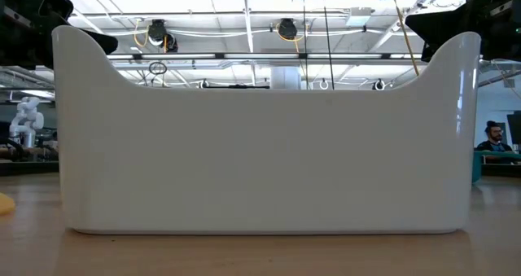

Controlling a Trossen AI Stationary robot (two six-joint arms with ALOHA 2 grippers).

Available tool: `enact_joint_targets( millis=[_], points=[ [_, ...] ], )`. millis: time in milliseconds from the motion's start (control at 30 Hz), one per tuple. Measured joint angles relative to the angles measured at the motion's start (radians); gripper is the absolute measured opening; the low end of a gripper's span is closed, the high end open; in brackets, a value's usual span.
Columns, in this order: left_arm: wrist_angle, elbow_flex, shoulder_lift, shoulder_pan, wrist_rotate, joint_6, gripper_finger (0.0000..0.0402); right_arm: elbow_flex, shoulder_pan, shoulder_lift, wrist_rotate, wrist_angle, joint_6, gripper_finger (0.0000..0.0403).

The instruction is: Nest measuring cups in basket

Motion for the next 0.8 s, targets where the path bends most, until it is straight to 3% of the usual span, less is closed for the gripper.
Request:
enact_joint_targets(
  millis=[467,633,800],
  points=[
    [0.039,0.000,0.000,0.000,-0.001,0.000,0.0035,0.000,0.000,0.000,0.000,0.000,0.000,0.0000],
    [0.095,0.000,0.008,0.001,-0.152,-0.071,0.0035,0.000,0.000,0.000,0.000,0.000,0.000,0.0000],
    [-0.013,0.061,0.082,0.001,-0.236,-0.098,0.0035,0.000,0.000,0.000,0.000,0.000,0.000,0.0000]
  ],
)
